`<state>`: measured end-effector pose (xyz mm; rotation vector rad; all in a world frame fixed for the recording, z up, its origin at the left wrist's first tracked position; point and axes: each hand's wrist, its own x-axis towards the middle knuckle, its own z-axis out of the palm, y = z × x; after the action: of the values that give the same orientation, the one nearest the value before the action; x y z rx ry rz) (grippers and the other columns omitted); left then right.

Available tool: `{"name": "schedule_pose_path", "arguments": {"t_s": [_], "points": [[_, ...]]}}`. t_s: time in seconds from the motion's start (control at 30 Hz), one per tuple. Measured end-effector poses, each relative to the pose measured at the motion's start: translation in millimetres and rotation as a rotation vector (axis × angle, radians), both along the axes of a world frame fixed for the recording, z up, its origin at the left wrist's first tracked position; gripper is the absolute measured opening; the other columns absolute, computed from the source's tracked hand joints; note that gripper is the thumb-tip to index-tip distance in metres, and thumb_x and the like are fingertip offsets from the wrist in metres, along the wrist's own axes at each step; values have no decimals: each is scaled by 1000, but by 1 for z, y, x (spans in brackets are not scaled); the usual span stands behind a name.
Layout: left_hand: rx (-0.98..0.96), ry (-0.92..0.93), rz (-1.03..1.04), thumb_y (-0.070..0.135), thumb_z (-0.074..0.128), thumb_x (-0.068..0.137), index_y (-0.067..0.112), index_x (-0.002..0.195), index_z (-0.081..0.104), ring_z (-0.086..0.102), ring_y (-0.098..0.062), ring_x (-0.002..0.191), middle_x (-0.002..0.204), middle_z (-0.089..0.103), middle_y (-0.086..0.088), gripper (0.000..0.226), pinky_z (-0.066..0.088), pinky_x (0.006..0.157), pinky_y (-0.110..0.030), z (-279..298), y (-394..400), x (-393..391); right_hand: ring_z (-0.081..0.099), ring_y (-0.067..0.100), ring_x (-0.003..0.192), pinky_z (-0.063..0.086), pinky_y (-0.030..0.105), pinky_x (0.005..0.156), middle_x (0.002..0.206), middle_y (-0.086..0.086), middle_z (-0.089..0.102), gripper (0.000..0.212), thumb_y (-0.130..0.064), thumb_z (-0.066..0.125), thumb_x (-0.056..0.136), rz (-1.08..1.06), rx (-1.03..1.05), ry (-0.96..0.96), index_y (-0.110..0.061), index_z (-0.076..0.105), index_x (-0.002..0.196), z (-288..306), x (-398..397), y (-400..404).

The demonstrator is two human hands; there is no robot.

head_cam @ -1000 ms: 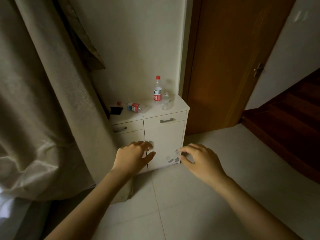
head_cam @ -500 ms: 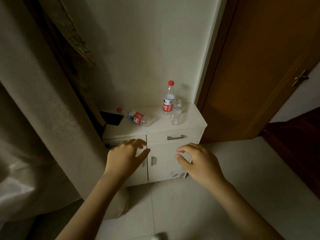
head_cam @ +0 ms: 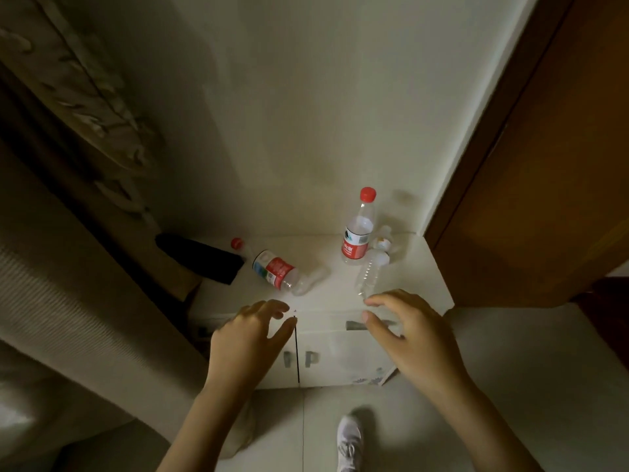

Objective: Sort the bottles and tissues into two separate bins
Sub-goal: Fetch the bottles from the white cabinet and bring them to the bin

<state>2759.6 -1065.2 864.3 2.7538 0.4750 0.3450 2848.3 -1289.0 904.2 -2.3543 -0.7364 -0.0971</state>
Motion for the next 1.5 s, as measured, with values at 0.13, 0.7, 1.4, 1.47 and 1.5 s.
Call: {"name": "schedule_pose_path", "arguments": {"t_s": [0.13, 0.7, 1.4, 1.47, 1.5], "points": [[-48, 12, 115, 51, 61, 84, 31, 109, 66, 60, 1, 69, 97, 70, 14, 31, 32, 54, -4, -10, -3, 47, 60, 6, 90, 49, 20, 71, 99, -14, 67, 25, -42, 58, 82, 58, -9, 32, -28, 67, 101, -17, 69, 18], [-729, 90, 702, 73, 69, 57, 35, 144, 16, 43, -36, 126, 148, 30, -11, 109, 41, 101, -54, -93, 45, 172, 39, 25, 130, 52, 49, 86, 148, 2, 27, 84, -33, 78, 70, 48, 92, -35, -30, 33, 141, -35, 232, 78], [-1077, -280, 782, -6, 76, 70, 36, 145, 7, 61, -20, 86, 121, 47, -12, 110, 54, 62, -31, -84, 50, 197, 58, 14, 98, 53, 31, 60, 117, -14, 40, 75, -12, 77, 70, 240, 26, 39, -42, 34, 124, -43, 246, 129], [-1099, -314, 742, -6, 76, 71, 35, 144, 11, 62, -21, 87, 120, 47, -10, 106, 53, 58, -26, -73, 46, 191, 58, 13, 100, 52, 29, 63, 120, -16, 40, 75, -15, 76, 71, 296, 22, 56, -46, 32, 123, -34, 244, 131], [-1106, -335, 718, -5, 76, 72, 35, 144, 13, 62, -20, 87, 120, 46, -7, 103, 53, 56, -24, -66, 43, 188, 57, 13, 101, 50, 28, 64, 121, -18, 39, 75, -16, 76, 71, 329, 18, 60, -47, 31, 123, -29, 242, 133]]}}
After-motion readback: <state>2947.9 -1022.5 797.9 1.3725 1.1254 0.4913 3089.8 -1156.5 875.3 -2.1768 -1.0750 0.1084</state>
